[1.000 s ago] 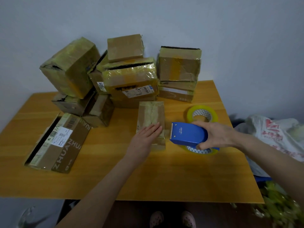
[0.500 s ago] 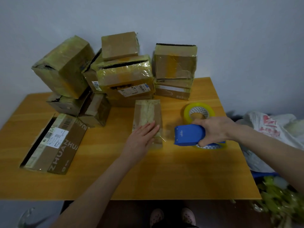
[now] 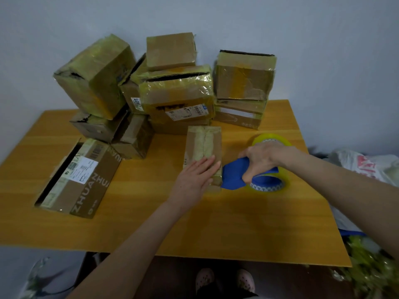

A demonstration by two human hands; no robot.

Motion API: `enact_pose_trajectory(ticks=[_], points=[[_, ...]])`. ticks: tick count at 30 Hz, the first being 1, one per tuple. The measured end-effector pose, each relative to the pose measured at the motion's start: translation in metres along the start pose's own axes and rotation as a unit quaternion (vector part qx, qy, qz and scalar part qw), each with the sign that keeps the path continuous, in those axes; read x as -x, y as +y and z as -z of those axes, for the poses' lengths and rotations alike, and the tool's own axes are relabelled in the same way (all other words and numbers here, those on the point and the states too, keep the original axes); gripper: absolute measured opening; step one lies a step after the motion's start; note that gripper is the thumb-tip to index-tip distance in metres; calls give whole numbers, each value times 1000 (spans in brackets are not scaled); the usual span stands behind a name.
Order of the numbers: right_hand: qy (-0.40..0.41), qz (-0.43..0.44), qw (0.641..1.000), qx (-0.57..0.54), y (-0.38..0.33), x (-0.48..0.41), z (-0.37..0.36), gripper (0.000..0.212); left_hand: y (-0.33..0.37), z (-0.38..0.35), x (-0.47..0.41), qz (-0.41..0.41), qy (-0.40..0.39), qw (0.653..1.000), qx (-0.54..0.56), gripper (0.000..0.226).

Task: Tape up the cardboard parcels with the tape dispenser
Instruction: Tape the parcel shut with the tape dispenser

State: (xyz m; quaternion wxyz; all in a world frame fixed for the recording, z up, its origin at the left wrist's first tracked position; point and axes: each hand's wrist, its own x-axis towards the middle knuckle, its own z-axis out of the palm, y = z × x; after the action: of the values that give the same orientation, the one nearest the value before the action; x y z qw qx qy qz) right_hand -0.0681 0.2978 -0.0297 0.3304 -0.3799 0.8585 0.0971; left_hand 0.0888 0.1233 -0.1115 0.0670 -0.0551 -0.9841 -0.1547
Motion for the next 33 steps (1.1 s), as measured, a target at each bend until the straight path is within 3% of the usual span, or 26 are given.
enact_pose_trajectory(ticks=[4,7,13,15,18,24,28,31,33], points=[[-16,-42,998,33,-13,1,8,50,2,0,1,4,-4,1000,-4,47],[24,-69,994,84,-20,0,-3,53,3,0,3,3,-5,1000,-5,47],[61,-113,977,-170,21,22,-12,48,22,7,-1,90,61,991,75,38],[104,-112,942,-298,32,28,-18,44,33,6,-9,126,63,989,40,39],[148,-107,855,-485,36,31,-40,38,42,1,-14,136,56,988,-56,36],[128,-138,691,-698,34,32,-98,38,45,0,-19,146,45,984,-95,30],[125,-143,657,-729,31,30,-117,49,49,-3,-18,152,40,982,-102,36],[127,-137,645,-741,32,29,-121,53,44,0,-17,123,-15,983,-133,69],[131,-132,646,-740,36,29,-122,53,42,12,-13,93,2,993,-76,72]])
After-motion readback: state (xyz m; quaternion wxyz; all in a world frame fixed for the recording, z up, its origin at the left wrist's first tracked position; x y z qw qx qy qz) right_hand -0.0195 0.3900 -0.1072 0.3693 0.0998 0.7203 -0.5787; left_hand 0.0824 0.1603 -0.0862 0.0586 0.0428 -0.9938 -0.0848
